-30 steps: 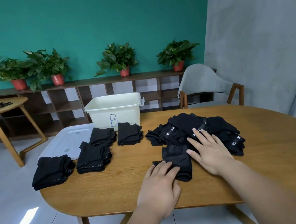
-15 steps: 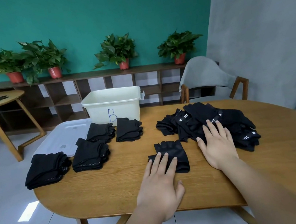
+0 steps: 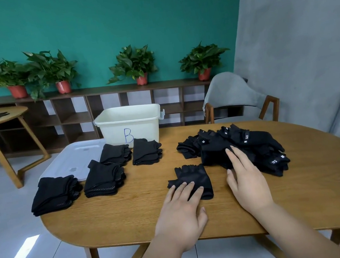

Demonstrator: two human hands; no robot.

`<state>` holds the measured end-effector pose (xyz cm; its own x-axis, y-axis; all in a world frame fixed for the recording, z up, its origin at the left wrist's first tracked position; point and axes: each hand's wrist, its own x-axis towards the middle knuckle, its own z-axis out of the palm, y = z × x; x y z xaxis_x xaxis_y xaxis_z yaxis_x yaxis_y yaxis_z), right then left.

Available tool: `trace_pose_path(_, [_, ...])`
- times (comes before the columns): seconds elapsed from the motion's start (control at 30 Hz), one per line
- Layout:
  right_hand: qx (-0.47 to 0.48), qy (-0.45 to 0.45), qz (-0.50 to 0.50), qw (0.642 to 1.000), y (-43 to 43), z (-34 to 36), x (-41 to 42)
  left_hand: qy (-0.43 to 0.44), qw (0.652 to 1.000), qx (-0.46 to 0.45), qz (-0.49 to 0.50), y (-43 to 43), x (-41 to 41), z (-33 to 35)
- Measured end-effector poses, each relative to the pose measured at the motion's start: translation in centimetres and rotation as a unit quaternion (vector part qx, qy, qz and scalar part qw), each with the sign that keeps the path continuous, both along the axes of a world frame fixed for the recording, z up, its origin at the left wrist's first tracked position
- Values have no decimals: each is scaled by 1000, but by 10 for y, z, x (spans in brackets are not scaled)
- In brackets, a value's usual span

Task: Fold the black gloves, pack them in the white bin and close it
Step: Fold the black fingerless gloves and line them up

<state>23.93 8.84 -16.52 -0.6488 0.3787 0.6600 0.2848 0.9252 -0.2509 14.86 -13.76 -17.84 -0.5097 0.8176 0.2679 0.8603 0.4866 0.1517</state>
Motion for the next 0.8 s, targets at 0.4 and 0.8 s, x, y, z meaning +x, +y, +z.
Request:
trace_pose_path(0.4, [-180,18,-94,979,-10,-13,32,3,1000,-3,16,-4,5,4])
trace_pose_path(0.8, [-52,-24,-62,996,-18,-14,34,25,999,13,23,-6,5,4])
